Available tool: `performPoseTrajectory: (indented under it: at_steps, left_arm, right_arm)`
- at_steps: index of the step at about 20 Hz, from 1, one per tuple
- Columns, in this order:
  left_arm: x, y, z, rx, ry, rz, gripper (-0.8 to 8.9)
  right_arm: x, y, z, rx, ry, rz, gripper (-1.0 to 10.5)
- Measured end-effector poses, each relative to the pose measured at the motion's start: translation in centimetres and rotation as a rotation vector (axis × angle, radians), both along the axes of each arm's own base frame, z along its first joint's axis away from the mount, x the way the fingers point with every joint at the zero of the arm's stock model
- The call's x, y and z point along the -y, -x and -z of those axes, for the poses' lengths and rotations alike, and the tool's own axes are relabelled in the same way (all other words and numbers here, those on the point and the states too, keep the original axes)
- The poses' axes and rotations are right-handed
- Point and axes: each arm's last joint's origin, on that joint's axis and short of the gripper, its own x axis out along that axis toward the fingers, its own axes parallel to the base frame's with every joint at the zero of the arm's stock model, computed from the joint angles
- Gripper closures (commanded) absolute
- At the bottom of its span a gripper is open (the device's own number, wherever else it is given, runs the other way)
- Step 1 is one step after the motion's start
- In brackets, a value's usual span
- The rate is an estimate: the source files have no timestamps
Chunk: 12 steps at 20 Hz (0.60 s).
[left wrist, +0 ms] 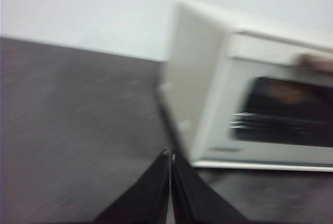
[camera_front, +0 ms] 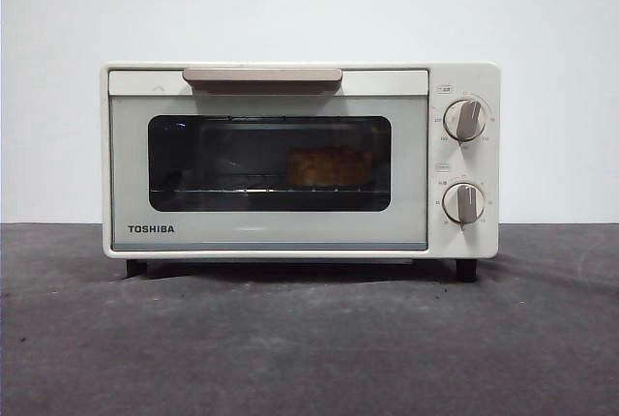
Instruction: The left arm flap open the oven, the right arm pick bread and place it into oven, the left arm flap close the oven
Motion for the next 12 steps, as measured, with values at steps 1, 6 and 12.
performPoseTrajectory:
  at_steps: [1, 6, 12]
  left_arm:
    - [-0.13, 0.00, 0.31, -0.031, -0.004, -0.044, 8.03]
    - [-0.53, 0.05, 0.90, -0.092, -0.025, -0.184, 8.03]
    - [-0.54, 0.05, 0.90, -0.088, -0.078, -0.182, 8.03]
  right_arm:
    - [0.00, 0.00, 0.00, 0.000, 0.000, 0.000, 9.3]
    - [0.00, 0.00, 0.00, 0.000, 0.000, 0.000, 9.3]
    - [0.00, 0.00, 0.00, 0.000, 0.000, 0.000, 9.3]
